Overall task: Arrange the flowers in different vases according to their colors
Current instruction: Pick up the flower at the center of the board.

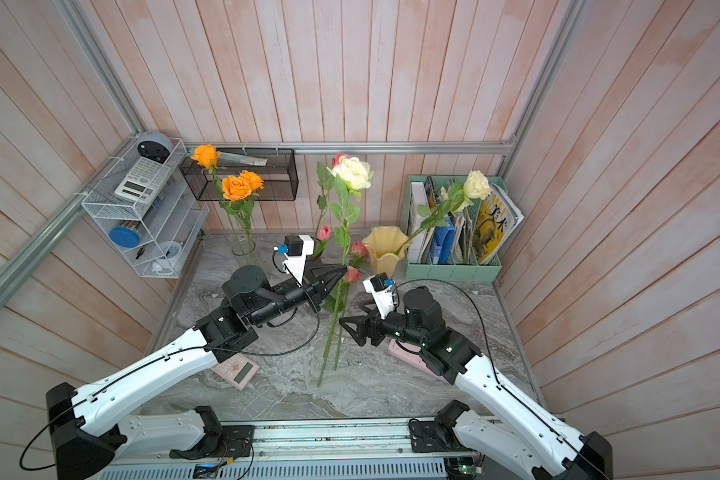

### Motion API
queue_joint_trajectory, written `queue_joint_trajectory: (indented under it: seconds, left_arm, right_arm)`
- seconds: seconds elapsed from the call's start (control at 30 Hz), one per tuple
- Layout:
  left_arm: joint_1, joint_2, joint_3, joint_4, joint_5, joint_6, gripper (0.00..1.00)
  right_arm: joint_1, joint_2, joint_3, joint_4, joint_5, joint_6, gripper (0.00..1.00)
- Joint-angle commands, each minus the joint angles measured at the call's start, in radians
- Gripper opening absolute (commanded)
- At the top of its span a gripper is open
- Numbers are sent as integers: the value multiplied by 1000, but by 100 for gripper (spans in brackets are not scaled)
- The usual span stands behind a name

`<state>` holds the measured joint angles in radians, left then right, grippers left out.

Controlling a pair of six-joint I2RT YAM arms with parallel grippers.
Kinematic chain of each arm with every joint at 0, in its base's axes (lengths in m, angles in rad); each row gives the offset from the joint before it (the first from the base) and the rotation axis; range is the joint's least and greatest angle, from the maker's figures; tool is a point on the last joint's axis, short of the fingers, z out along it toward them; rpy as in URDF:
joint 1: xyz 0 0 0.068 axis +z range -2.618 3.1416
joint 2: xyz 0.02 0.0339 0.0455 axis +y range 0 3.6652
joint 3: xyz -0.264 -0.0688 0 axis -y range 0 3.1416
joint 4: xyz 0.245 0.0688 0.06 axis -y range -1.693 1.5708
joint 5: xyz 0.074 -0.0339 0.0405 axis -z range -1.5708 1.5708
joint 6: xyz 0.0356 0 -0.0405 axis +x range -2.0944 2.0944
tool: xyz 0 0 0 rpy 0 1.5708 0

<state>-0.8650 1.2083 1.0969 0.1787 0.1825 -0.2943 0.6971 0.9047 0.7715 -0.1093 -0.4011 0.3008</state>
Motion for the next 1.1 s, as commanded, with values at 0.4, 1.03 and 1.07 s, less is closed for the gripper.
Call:
queue_joint_trajectory:
  seconds: [0.4, 1.03, 1.07]
  left_arm:
    - [-8, -39, -47, 59, -69, 29, 0]
    - [-1, -53, -56, 47, -75, 77, 0]
    - [-1, -56, -61, 57, -74, 74, 0]
  right_arm:
    - [56, 103, 101, 116, -13, -36, 87]
    - [58, 169, 169, 104, -52, -47, 87]
    - [58, 191, 177, 116, -53, -48, 87]
